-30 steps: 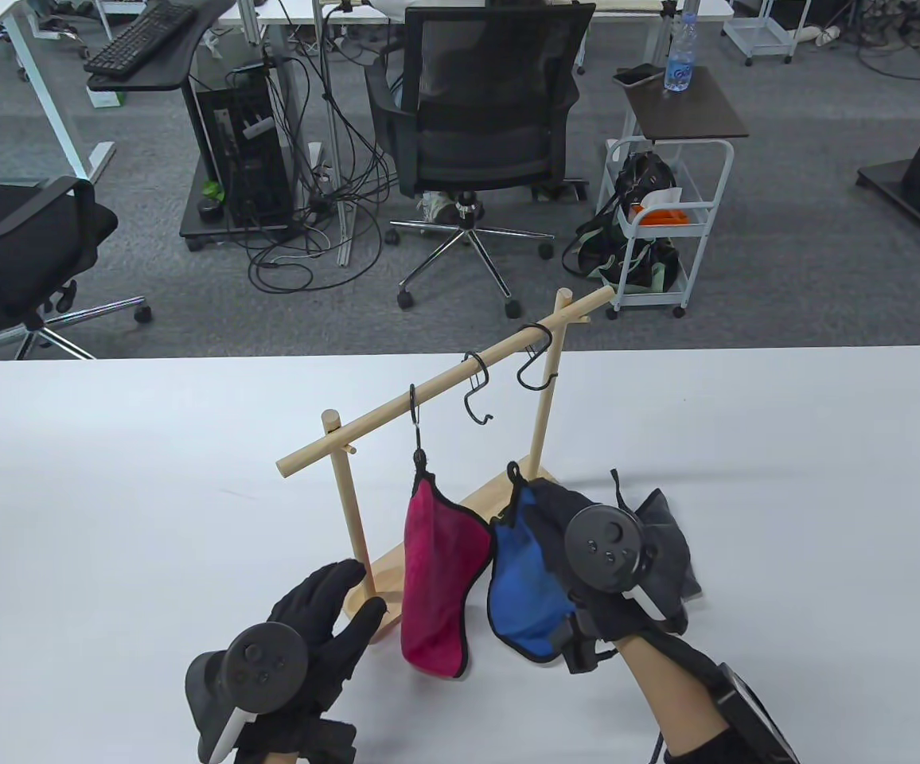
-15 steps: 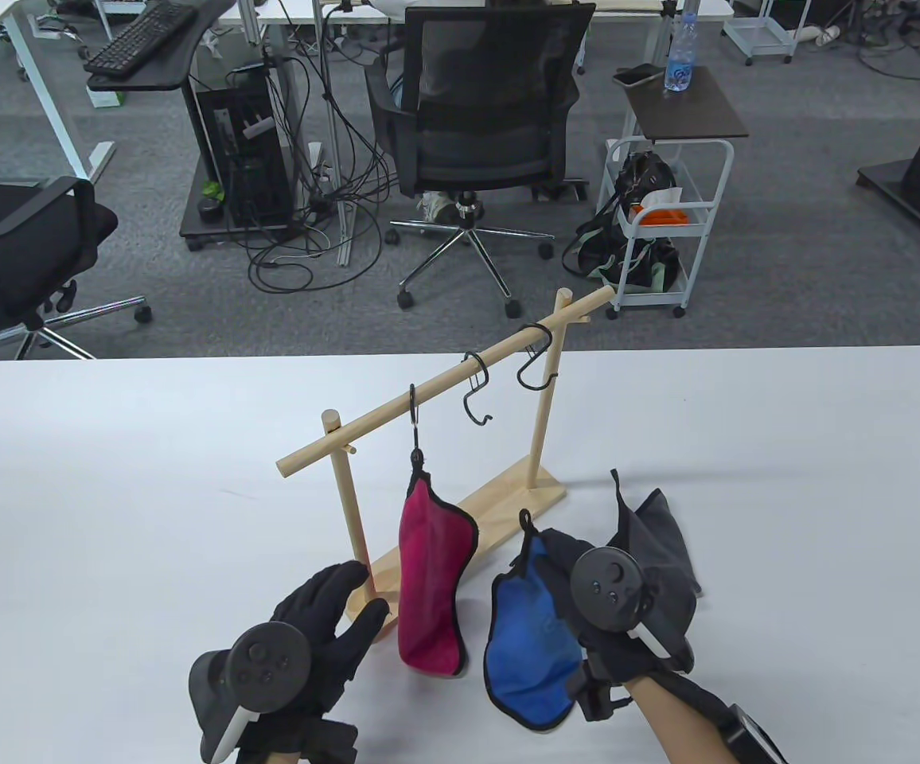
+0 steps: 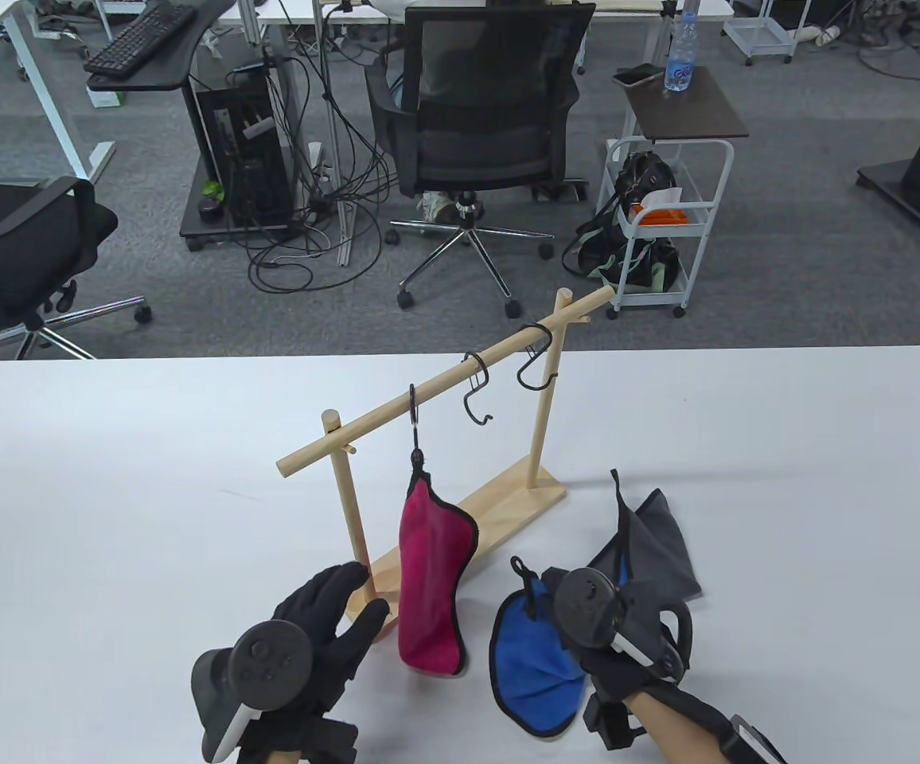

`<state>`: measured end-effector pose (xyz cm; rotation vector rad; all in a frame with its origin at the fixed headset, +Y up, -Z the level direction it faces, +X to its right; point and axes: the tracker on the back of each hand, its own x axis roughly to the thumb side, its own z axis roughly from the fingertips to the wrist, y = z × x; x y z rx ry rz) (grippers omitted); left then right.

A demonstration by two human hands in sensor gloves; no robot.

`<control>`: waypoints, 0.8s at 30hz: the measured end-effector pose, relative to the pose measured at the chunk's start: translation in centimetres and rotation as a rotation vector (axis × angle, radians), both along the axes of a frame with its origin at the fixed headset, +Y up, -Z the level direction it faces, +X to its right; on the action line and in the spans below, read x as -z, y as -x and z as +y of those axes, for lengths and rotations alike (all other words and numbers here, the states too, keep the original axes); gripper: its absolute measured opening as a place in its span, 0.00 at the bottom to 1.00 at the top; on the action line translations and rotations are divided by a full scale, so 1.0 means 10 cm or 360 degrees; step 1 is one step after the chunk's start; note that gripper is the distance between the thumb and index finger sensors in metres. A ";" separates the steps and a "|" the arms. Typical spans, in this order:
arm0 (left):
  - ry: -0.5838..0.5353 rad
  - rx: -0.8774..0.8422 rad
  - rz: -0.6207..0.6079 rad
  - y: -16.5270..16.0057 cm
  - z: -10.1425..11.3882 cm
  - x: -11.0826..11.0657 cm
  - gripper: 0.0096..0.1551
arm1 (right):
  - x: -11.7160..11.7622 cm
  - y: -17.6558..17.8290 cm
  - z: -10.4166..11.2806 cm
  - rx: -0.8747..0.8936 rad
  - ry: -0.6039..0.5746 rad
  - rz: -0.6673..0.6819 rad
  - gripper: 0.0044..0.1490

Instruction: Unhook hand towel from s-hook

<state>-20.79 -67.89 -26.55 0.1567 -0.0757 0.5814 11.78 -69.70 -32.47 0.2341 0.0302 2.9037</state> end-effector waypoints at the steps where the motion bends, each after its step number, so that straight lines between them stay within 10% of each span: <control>1: 0.0000 0.0000 0.0000 0.00 0.00 0.00 0.37 | 0.02 0.01 -0.04 -0.0018 0.0032 -0.0002 0.24; 24: 0.0017 0.0010 0.0008 0.01 0.00 0.01 0.37 | 0.32 0.28 -0.53 -0.0448 0.0319 -0.0018 0.27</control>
